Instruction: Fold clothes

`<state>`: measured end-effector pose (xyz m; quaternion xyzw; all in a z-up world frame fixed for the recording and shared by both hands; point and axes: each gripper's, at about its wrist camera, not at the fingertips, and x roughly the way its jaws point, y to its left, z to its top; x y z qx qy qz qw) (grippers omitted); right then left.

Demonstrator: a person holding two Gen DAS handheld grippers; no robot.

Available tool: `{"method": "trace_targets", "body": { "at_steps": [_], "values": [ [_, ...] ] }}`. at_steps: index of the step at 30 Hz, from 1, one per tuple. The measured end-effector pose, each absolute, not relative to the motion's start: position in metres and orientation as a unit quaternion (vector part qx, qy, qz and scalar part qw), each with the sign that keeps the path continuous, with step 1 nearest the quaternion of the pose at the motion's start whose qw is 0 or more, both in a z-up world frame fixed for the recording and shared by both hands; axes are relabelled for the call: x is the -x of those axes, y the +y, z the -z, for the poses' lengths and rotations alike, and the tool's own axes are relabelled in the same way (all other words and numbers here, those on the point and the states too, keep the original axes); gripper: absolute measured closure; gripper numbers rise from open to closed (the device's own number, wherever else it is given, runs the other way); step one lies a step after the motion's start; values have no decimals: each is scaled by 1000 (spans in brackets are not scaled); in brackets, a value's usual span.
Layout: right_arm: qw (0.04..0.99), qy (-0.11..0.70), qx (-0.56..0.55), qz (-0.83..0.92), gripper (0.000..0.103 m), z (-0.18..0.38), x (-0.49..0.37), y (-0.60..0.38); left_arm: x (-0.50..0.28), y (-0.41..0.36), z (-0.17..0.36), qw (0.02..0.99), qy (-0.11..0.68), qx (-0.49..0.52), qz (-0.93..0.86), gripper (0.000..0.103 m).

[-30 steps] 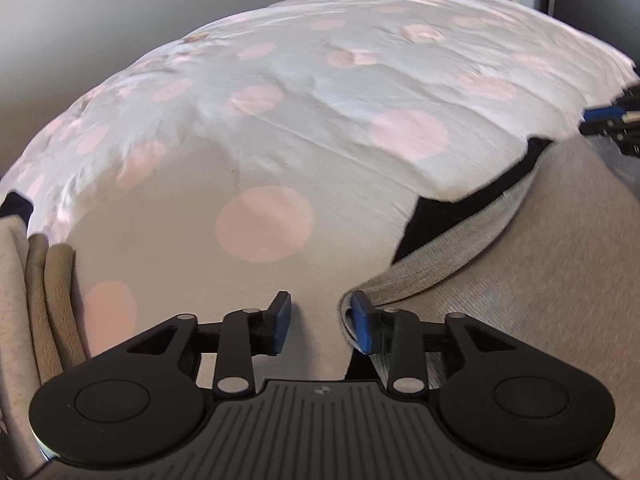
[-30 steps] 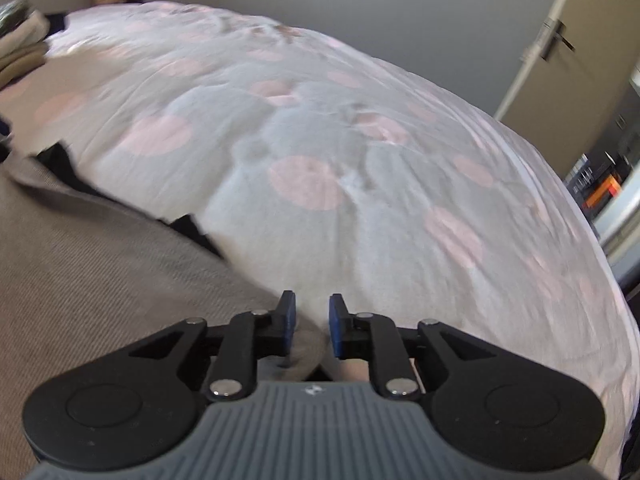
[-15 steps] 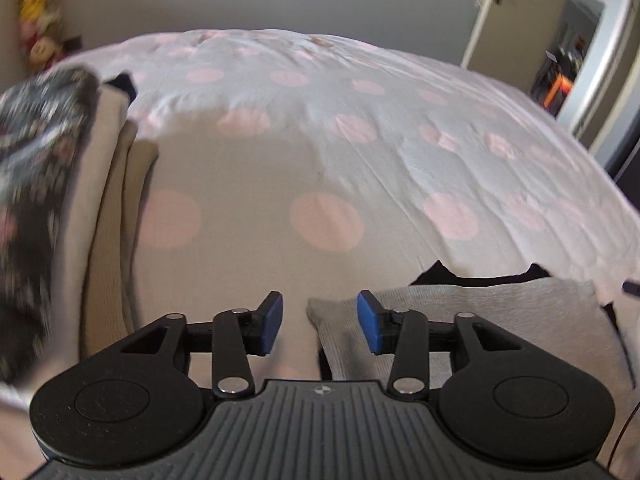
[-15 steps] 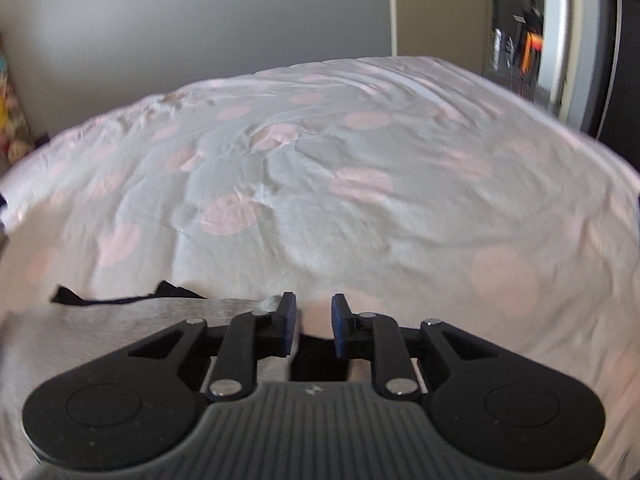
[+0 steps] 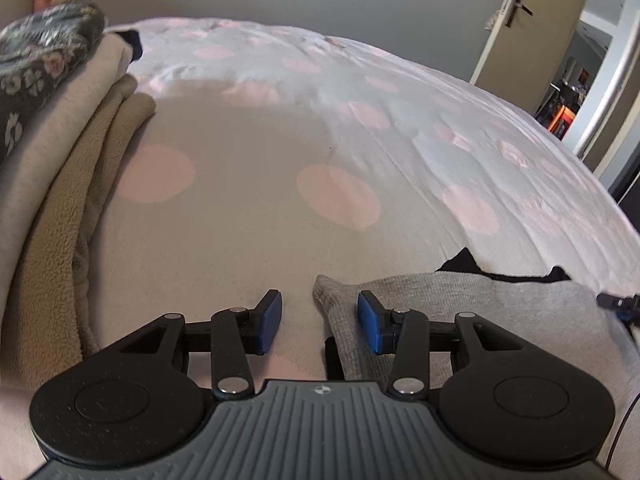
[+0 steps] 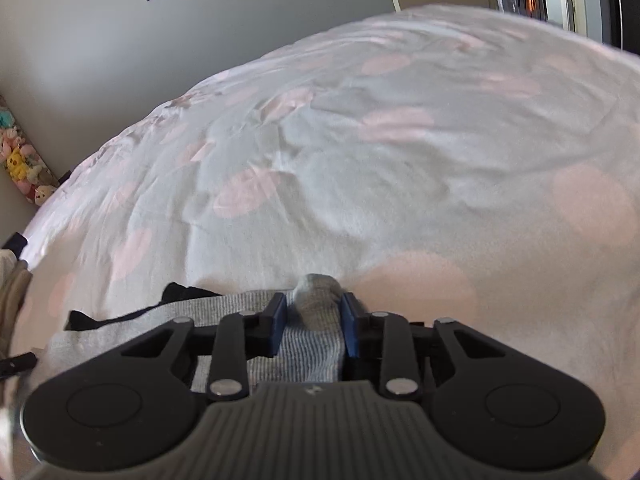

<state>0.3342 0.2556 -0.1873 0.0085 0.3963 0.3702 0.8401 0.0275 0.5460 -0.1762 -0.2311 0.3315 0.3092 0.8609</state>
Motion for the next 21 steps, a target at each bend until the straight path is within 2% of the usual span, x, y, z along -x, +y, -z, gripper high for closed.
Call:
{"method": "trace_targets", "body": {
  "at_steps": [1,3,6,21],
  "values": [
    [844,387,1,-371,82,187,-331,258,-30,543,177,864,332,218,-309,69],
    [850,374,11,-371,91,186,-325,260,-32,539,177,870,330,206,-303,87],
    [858,358,14,-369,94,180,-319,259,-34,533,176,877,323,198,-294,97],
    [891,254,-42,-374,95,122,-296,225,-23,509,119,903,229,149,-331,100]
  ]
}}
